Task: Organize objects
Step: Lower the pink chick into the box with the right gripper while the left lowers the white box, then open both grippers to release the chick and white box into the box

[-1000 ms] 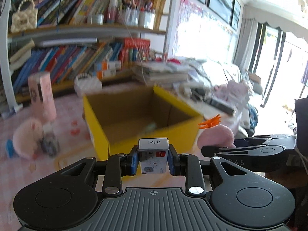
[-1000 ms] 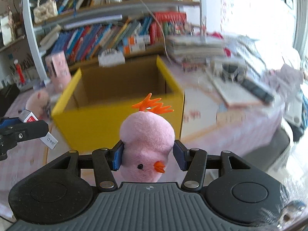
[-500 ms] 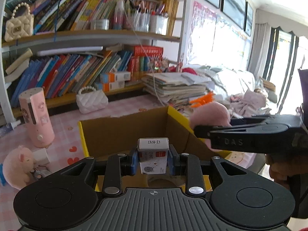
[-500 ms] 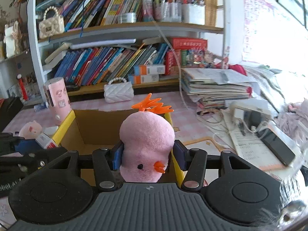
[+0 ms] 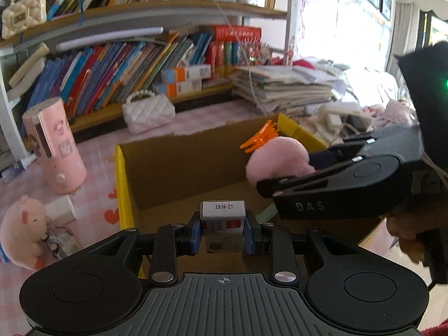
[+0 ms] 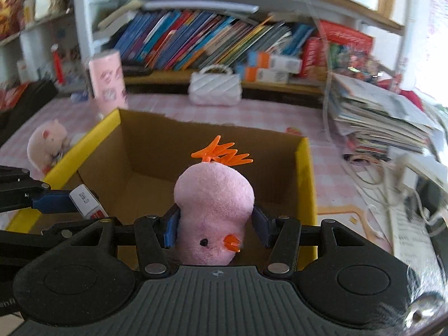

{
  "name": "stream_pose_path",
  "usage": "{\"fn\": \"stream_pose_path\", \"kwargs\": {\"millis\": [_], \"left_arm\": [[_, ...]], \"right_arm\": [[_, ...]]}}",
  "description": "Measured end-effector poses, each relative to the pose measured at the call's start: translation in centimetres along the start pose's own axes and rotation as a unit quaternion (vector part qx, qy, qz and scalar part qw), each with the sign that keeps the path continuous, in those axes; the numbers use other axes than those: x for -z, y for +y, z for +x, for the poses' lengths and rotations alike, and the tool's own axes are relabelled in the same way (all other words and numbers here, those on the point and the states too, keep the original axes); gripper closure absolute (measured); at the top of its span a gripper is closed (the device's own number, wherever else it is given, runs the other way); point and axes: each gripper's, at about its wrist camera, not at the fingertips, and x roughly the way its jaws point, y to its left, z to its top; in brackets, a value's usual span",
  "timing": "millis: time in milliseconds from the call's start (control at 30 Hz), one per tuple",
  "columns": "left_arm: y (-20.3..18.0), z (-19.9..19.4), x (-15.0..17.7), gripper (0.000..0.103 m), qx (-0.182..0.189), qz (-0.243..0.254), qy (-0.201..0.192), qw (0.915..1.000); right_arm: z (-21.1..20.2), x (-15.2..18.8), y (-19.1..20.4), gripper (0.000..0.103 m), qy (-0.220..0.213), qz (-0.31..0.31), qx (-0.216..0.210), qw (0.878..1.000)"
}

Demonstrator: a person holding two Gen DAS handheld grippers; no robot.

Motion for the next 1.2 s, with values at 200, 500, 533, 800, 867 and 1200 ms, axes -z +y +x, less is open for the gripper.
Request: {"fn": "stream_pose_path", "kwargs": {"millis": [200,500,533,800,867,1200], "left_arm": [[0.1,1.6,0.0,0.075,-0.007,0.001,0.029,0.9996],[-0.4,2.5,0.4,0.074,-0.003,0.005,0.048,0.9988],[-0.4,2.5,0.4,0.074,-0.002,0.004,0.048,0.9988],[-0.4,1.9,0.4,0.07,-0.01,0.001,0.035,0.9993],[-0.3,1.3,0.3,0.064,-0.009,-0.002,0.022,0.9997],[0.6,-3.4,0.1,0.033,-0.048,-0.02,-0.047,0.9976]], "right_arm": [[2.8,-1.1,0.2,0.052,0.053,-0.02,-0.023,0.998],[4.2,-1.3,-0.1,0.052,0.108,-0.012,-0.041,0.993],[4.2,-1.3,-0.1,0.052,0.11,-0.011,-0.043,0.993],[3.9,-1.1,-0.3,0.049,0.1,-0.006,-0.05,0.994],[3.5,-1.1,-0.3,0.048,0.086,-0.005,-0.053,0.995],[-0.8,-0.6,0.3,0.034,-0.003,0.016,-0.032,0.999]]}}
